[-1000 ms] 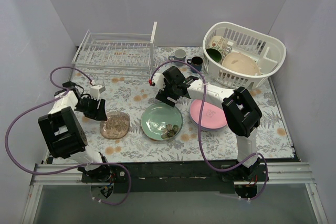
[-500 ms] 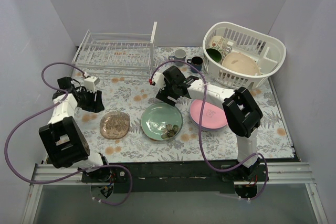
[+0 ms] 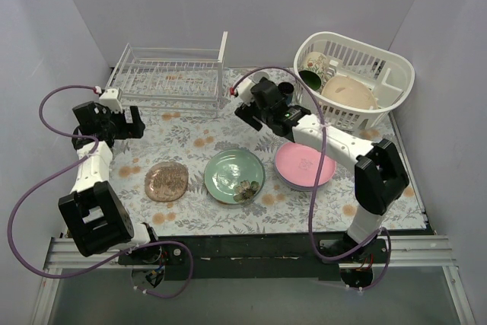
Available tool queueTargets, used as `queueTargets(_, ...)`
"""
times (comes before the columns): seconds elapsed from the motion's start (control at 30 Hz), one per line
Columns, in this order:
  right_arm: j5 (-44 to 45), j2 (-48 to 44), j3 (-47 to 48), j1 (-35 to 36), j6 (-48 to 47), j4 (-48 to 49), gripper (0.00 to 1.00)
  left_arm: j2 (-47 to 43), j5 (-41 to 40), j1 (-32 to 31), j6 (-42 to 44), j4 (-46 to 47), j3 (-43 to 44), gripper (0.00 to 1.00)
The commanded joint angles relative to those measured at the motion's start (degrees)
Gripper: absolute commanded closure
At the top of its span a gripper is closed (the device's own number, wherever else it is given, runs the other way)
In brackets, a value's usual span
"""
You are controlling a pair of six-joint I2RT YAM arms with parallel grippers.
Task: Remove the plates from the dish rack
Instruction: Reset both arms
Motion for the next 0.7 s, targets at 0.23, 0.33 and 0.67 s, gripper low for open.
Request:
queueTargets(0.23,3.30,-13.92,-5.91,-17.45,12.22,11.11,0.01,-1.21,-9.35,-1.54,-12.39,18.05,0.29,0.02)
queueTargets(0.33,4.25,-15.95,-6.52,-21.33,12.22,12.52,0.01,-0.68,-11.20,-2.15,-13.18,19.55,0.73,0.02)
queueTargets(0.67,8.92,-22.63,-15.74,-26.96,8.35,22.88,0.01,-0.06,-11.82,-2.86,-14.94,23.24,1.26,0.02)
